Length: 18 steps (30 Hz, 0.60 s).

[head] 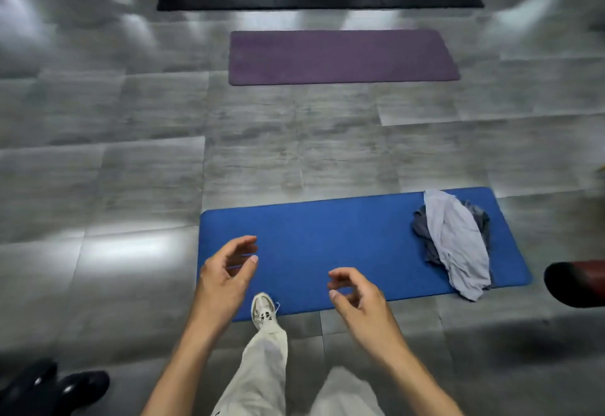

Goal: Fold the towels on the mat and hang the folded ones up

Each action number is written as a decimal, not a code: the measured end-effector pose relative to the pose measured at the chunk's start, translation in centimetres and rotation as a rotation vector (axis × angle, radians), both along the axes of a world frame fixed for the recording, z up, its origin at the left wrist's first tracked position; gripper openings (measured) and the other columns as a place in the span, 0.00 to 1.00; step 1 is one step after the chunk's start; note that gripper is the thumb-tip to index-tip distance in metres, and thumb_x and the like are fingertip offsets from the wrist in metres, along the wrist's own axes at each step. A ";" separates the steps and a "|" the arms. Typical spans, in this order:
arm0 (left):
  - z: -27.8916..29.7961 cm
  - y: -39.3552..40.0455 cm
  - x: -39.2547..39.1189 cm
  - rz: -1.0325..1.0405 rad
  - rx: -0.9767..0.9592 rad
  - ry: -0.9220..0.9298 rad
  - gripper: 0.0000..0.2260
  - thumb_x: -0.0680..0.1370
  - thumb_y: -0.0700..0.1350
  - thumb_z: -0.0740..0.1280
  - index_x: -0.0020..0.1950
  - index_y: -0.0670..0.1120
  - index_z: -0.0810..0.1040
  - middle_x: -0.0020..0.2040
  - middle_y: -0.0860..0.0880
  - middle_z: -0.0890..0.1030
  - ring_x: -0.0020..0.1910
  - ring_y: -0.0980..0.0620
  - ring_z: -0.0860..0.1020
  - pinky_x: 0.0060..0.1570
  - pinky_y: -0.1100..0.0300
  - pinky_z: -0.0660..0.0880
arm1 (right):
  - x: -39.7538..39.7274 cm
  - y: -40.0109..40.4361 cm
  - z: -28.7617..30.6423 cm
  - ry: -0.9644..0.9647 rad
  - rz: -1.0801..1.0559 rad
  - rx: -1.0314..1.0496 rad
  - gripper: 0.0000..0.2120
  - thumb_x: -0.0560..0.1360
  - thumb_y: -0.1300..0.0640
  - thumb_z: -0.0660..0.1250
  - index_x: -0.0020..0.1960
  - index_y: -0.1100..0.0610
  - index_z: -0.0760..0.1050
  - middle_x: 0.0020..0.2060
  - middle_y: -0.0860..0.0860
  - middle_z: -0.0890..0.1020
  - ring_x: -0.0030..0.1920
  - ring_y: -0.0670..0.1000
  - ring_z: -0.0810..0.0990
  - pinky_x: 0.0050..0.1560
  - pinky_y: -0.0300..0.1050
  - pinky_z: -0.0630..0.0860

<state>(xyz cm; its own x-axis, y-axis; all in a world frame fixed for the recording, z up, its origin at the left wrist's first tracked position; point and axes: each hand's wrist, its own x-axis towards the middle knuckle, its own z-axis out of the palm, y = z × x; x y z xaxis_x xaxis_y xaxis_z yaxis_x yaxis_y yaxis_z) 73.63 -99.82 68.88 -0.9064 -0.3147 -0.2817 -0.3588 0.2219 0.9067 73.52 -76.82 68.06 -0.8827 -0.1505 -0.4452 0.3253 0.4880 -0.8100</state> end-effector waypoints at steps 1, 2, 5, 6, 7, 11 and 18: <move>0.2 -0.8 -2.5 -0.028 0.003 0.009 0.14 0.76 0.35 0.68 0.55 0.54 0.79 0.50 0.54 0.83 0.47 0.60 0.80 0.46 0.70 0.75 | -2.1 -1.0 0.2 0.003 -0.021 -0.001 0.10 0.77 0.57 0.67 0.53 0.43 0.74 0.48 0.34 0.80 0.39 0.45 0.78 0.44 0.39 0.76; 0.6 -1.4 -5.0 -0.068 -0.001 0.016 0.14 0.76 0.35 0.68 0.56 0.52 0.79 0.50 0.54 0.83 0.46 0.62 0.80 0.45 0.72 0.75 | -4.2 -1.8 0.4 0.011 -0.048 -0.002 0.10 0.77 0.57 0.67 0.53 0.43 0.74 0.48 0.34 0.80 0.40 0.45 0.78 0.45 0.40 0.76; 2.0 -2.7 -11.7 -0.180 -0.008 0.023 0.14 0.77 0.35 0.67 0.56 0.52 0.79 0.50 0.54 0.82 0.46 0.63 0.79 0.45 0.73 0.74 | -9.7 -3.4 1.4 0.037 -0.148 -0.015 0.10 0.76 0.58 0.67 0.54 0.44 0.76 0.47 0.38 0.81 0.39 0.43 0.77 0.43 0.35 0.75; 2.4 -3.1 -14.1 -0.202 -0.002 0.023 0.14 0.77 0.35 0.68 0.55 0.53 0.79 0.50 0.55 0.82 0.46 0.62 0.79 0.46 0.72 0.74 | -11.5 -3.7 1.6 0.041 -0.183 -0.025 0.11 0.76 0.58 0.67 0.54 0.45 0.76 0.47 0.39 0.82 0.40 0.43 0.78 0.42 0.34 0.75; 2.7 -3.4 -16.3 -0.223 0.002 0.019 0.14 0.77 0.36 0.68 0.55 0.54 0.79 0.50 0.55 0.82 0.47 0.61 0.80 0.47 0.71 0.74 | -13.2 -3.9 1.7 0.041 -0.213 -0.039 0.11 0.77 0.59 0.68 0.54 0.44 0.76 0.47 0.40 0.82 0.40 0.43 0.78 0.42 0.34 0.75; 2.8 -3.6 -25.7 -0.330 -0.009 -0.006 0.13 0.77 0.38 0.68 0.57 0.55 0.79 0.50 0.56 0.82 0.49 0.58 0.80 0.52 0.63 0.76 | -20.4 -3.6 1.0 0.014 -0.358 -0.072 0.13 0.76 0.60 0.68 0.53 0.42 0.76 0.47 0.38 0.83 0.44 0.50 0.82 0.46 0.45 0.78; 0.9 -1.8 -46.3 -0.520 -0.106 -0.023 0.13 0.78 0.41 0.67 0.60 0.54 0.79 0.52 0.59 0.81 0.50 0.62 0.79 0.53 0.62 0.75 | -36.5 -2.4 -2.6 -0.077 -0.607 -0.183 0.09 0.78 0.61 0.66 0.54 0.47 0.77 0.48 0.46 0.84 0.41 0.50 0.83 0.41 0.41 0.79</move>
